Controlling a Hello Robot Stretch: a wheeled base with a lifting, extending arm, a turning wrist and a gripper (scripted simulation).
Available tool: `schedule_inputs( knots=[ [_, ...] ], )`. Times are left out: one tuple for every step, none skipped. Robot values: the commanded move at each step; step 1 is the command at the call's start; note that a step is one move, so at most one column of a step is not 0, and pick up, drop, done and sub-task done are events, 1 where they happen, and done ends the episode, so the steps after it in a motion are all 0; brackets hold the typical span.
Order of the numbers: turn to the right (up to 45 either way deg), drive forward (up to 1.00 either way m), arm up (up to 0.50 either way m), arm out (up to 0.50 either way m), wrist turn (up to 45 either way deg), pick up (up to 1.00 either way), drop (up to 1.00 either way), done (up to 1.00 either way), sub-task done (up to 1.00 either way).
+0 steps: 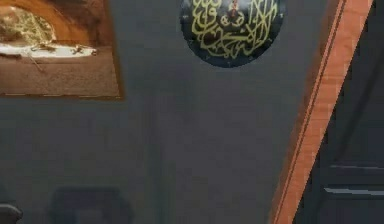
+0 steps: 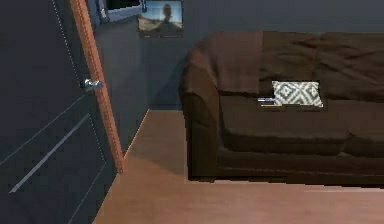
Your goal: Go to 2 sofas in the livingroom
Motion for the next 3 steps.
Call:
schedule_inputs(
  knots=[
    [0.0,0.05,0.00,0.00,0.0,0.00,0.00,0.00,0.00],
    [-45.0,0.00,0.00,0.00,0.0,0.00,0.00,0.00,0.00],
    [-12.0,0.00,0.00,0.00,0.0,0.00,0.00,0.00,0.00]
  ],
)
